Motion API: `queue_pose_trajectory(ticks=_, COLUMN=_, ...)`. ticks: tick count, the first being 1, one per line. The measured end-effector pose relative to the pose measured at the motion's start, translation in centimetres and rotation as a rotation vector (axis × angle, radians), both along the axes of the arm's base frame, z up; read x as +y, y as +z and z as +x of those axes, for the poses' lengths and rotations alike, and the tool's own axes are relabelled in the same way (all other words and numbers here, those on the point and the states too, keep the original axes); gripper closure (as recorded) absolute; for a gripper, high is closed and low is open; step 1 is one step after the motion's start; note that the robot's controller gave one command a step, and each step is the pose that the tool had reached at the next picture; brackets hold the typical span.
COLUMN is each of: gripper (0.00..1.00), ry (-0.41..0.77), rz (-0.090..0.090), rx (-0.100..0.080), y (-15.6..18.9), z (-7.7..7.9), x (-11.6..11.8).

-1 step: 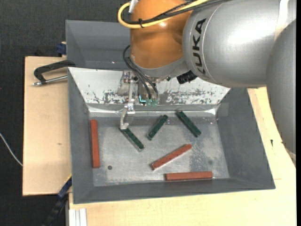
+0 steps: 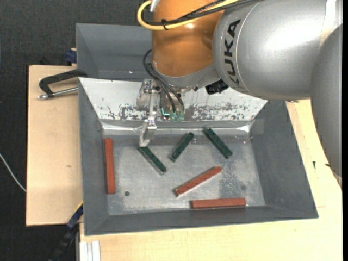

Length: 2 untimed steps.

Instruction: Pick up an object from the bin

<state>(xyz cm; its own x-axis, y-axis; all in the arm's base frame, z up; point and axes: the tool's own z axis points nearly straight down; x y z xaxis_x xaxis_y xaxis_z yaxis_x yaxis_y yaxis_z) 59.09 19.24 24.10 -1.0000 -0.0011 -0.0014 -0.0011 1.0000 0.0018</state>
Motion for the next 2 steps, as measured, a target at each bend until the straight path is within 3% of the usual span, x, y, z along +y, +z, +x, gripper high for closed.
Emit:
queue_pose_trajectory(ticks=1, gripper=0.0, ry=-0.006, rz=0.004, rx=-0.006, y=-3.8, z=-0.6, x=-3.9)
queue_pose_trajectory(ticks=2, gripper=0.0, ry=-0.142, rz=-0.003, rx=0.005, y=-7.0, z=-3.1, x=-7.4)
